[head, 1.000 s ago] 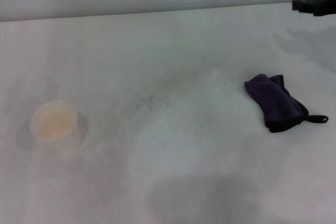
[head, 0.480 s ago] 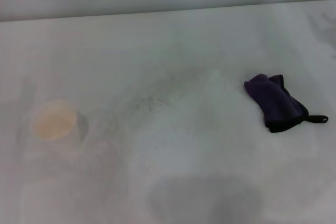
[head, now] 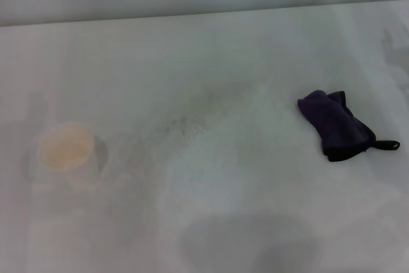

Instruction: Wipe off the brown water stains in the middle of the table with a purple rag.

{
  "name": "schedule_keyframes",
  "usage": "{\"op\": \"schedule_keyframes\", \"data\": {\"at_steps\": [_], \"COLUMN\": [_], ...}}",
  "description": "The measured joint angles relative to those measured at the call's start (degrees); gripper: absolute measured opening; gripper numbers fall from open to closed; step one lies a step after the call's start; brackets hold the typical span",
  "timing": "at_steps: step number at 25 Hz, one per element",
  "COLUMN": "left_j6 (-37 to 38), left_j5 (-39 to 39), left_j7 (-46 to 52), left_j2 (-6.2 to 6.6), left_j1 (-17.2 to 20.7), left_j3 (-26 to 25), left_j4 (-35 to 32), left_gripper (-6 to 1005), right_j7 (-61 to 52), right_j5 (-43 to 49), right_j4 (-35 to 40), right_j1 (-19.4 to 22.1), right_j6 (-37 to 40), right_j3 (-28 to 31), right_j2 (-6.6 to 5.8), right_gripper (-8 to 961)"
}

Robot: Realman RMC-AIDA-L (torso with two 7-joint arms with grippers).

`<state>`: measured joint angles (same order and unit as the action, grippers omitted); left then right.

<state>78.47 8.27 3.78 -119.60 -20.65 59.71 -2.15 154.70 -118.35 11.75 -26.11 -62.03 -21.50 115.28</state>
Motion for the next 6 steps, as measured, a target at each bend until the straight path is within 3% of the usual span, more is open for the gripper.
{"op": "schedule_keyframes", "data": {"at_steps": [6], "left_j6": [0.0], "left_j5": [1.9], "left_j7": [0.0], "left_j2": [0.30], "left_j1": [-1.4], "left_j3": [0.2], "left_j4": [-0.4], "left_gripper": [893], "right_j7": [2.7], "right_j5": [-1.9], "right_j4": [-2.3], "right_j1": [0.5], "right_j6": [-0.4], "right_j3": [0.0], "right_j2": [0.03], "right_gripper": [435]}}
